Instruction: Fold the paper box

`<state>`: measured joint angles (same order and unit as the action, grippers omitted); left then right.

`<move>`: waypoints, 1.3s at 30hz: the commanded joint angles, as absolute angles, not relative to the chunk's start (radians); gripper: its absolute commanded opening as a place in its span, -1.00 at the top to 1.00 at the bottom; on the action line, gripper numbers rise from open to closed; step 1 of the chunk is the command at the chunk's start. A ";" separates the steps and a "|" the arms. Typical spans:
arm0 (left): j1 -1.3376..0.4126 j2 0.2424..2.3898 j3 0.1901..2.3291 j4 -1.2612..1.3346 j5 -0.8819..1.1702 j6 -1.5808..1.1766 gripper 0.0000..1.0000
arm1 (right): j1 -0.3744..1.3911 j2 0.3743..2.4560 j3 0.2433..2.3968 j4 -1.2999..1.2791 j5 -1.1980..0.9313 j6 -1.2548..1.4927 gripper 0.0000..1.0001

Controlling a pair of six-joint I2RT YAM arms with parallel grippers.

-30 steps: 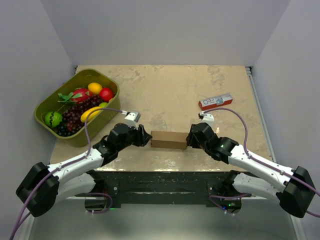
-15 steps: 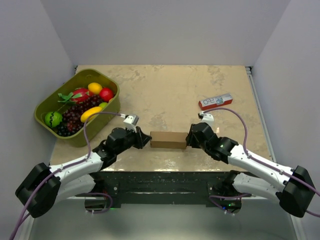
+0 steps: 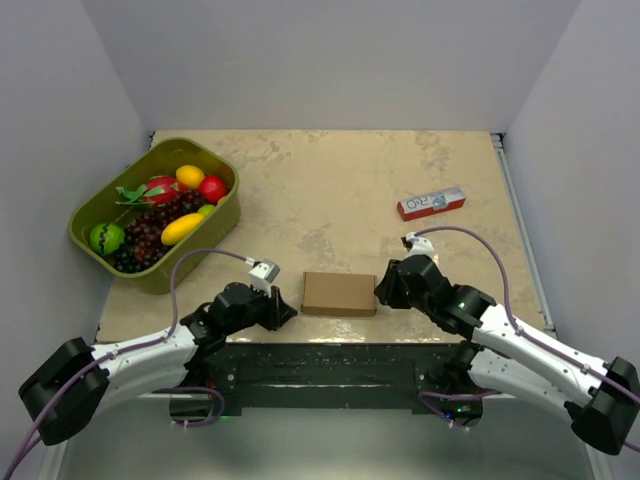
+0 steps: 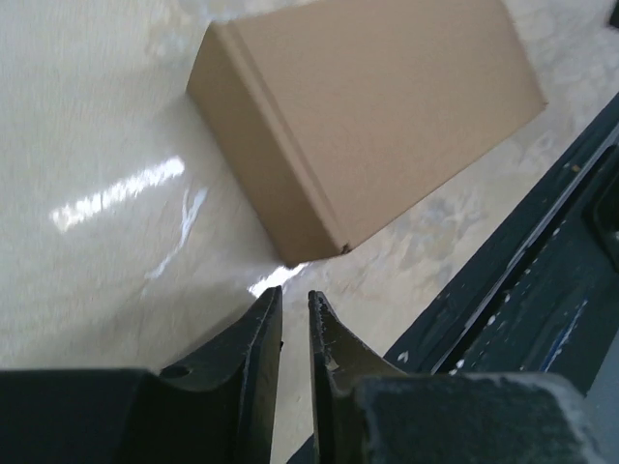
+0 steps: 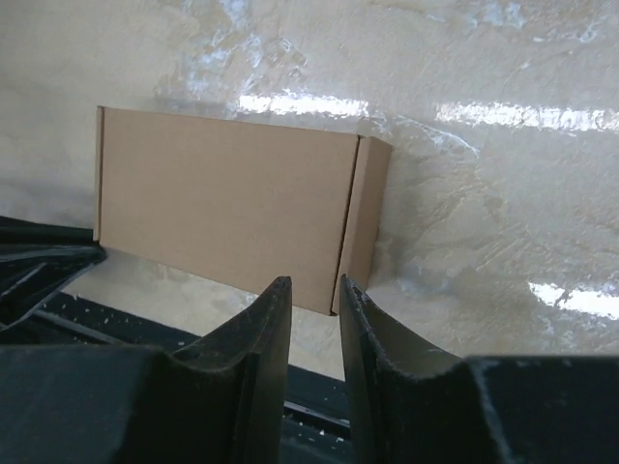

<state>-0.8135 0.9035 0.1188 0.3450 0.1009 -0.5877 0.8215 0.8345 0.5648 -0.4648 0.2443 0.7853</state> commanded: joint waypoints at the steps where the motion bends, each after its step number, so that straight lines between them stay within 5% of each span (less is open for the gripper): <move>1: -0.824 0.899 0.100 0.287 0.109 -0.618 0.49 | 0.819 0.776 0.546 -0.534 0.152 0.815 0.32; 7: -0.824 0.902 0.106 0.353 0.144 -0.597 0.14 | 0.819 0.779 0.494 -0.500 0.146 0.811 -0.17; 12: -0.824 0.905 0.129 0.374 0.140 -0.581 -0.11 | 0.819 0.822 0.480 -0.421 0.133 0.815 -0.33; 19: -0.697 0.897 0.262 0.301 0.046 -0.506 -0.50 | 0.740 0.888 0.623 -0.373 0.229 0.648 -0.98; 29: -0.358 0.885 0.501 0.120 0.049 -0.428 -0.87 | 0.191 1.025 0.707 -0.198 -0.116 0.391 -0.98; 39: -0.336 0.827 0.757 -0.224 0.008 -0.342 -0.99 | 0.075 0.844 0.719 -0.216 -0.034 0.353 -0.98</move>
